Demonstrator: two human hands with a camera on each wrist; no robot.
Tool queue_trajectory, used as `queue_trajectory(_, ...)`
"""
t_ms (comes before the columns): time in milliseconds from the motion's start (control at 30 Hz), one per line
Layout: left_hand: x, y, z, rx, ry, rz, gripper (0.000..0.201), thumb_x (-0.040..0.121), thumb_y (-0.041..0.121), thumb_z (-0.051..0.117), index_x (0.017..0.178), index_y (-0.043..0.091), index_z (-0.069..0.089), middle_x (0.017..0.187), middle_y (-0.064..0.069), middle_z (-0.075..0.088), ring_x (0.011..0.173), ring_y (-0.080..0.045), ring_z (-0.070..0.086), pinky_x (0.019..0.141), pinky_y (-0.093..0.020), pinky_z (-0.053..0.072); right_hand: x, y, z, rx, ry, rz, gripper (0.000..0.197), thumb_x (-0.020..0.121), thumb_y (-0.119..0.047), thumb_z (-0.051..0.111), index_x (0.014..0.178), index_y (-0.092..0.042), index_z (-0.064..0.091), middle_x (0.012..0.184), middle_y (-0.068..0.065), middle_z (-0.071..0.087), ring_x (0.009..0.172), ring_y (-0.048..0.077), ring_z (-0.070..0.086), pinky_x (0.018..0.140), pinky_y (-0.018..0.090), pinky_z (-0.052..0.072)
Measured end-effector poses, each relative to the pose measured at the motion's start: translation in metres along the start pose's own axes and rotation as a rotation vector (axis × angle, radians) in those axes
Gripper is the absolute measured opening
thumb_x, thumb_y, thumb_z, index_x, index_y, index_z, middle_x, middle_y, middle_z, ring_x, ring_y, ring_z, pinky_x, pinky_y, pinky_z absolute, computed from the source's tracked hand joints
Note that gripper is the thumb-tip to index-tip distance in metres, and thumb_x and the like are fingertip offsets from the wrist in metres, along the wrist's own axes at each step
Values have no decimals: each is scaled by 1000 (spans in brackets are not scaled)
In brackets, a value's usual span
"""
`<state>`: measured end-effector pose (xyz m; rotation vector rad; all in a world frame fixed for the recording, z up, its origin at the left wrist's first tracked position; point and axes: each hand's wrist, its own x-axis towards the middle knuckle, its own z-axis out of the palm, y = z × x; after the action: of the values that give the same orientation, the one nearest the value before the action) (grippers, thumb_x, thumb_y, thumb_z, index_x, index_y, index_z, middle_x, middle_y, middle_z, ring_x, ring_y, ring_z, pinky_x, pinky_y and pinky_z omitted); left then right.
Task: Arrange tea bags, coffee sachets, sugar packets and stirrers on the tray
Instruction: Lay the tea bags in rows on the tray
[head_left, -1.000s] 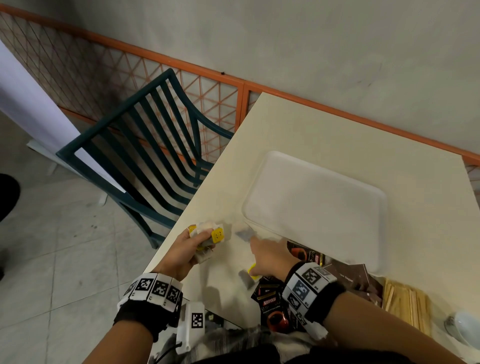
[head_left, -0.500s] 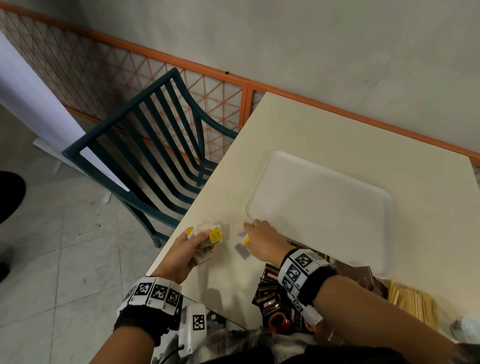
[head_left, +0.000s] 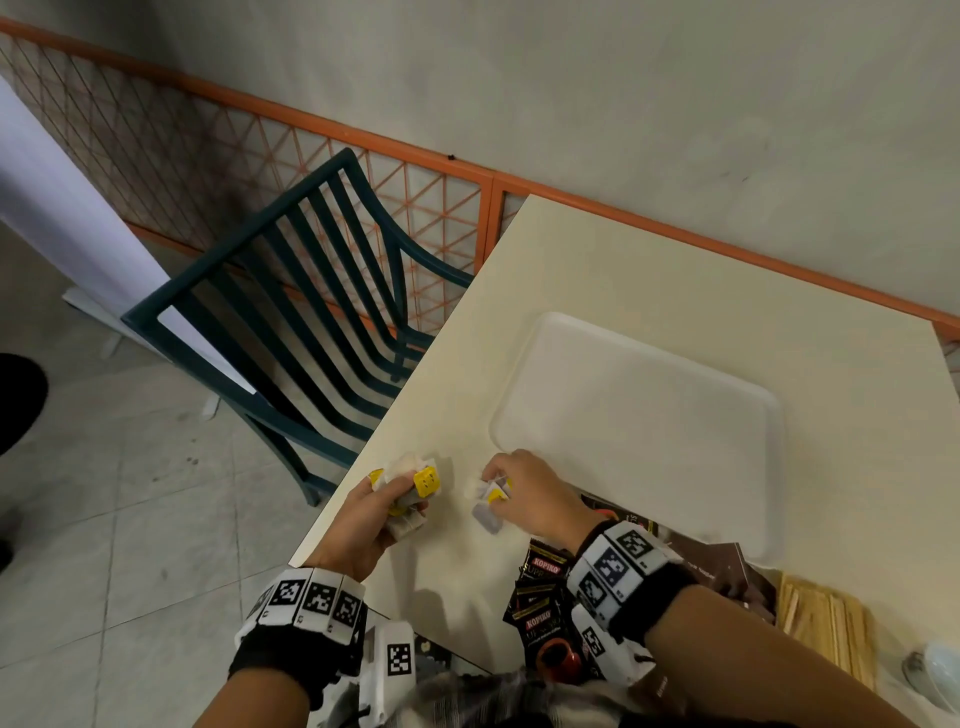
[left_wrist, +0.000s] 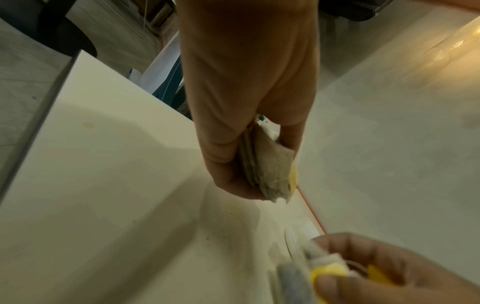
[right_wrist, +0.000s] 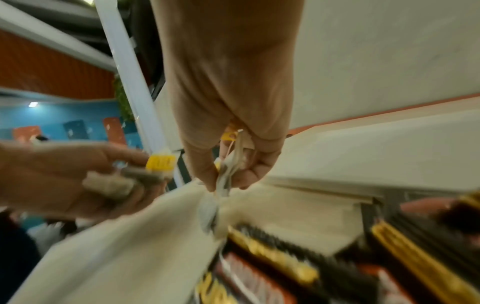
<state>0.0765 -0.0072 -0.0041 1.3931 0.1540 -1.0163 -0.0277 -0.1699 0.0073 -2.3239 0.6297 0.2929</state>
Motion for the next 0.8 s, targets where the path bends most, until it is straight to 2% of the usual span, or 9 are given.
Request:
queue_trajectory(67,2,0,2,6,35,1,9,89,15,58,97,12,60,81,-8,62,68,-15,60,57,-23,53,-5,-5,-14,106,56,-52,31,82,-13,64,113,-13,59,116,7,56,104,16,52,75,18,34)
queue_trajectory(133,1,2,7,22,20,3,4,90,15,57,92,13,61,80,-8,62,65,-14,60,55,-22,52,-10,-15,-26,244,60,-108,31,82,-13,65,113,-14,60,109,-2,60,99,8,51,81,18,39)
queue_trajectory(200,-1,5,15,41,-25,11,8,91,14,55,86,15,62,79,-8,63,68,-15,60,63,-26,51,-13,-26,-33,374,13,-144,30,82,-13,67,111,-16,61,99,-17,58,97,5,51,85,24,47)
queue_trajectory(267,-3,8,22,50,-93,14,6,90,17,57,90,16,63,87,-9,67,76,-19,63,72,-32,51,-15,-35,-35,414,-24,-177,30,81,-13,68,110,-18,60,96,-22,56,96,2,52,83,13,45)
queue_trajectory(333,-5,13,27,35,-224,36,19,86,27,59,98,13,63,96,-10,68,81,-21,66,74,-35,52,-15,-39,-32,414,-37,-196,29,81,-14,68,109,-18,61,99,-16,58,95,3,54,78,5,41)
queue_trajectory(433,-8,20,33,-81,-391,14,25,92,28,46,96,15,67,93,-9,70,79,-20,68,74,-39,52,-13,-37,-28,377,1,-191,27,81,-14,68,107,-17,61,104,-9,57,95,6,53,78,9,41)
queue_trajectory(567,-6,26,36,-212,-523,-81,32,83,37,57,109,18,60,98,-7,68,85,-22,66,82,-47,53,-14,-32,-25,320,90,-193,28,80,-12,68,107,-17,61,106,-4,49,93,-2,48,81,-1,32)
queue_trajectory(667,-2,25,40,-117,-546,-50,25,93,25,51,116,16,53,100,-6,66,87,-18,67,75,-41,57,-16,-33,-23,311,133,-163,39,79,-15,69,116,-20,57,107,-5,45,98,1,47,81,-2,31)
queue_trajectory(800,8,23,43,-69,-477,-31,38,85,14,58,121,15,49,104,-11,66,86,-19,67,66,-32,57,-22,-33,-20,405,247,-61,65,74,-20,76,129,-28,42,113,-3,40,103,4,45,80,2,35)
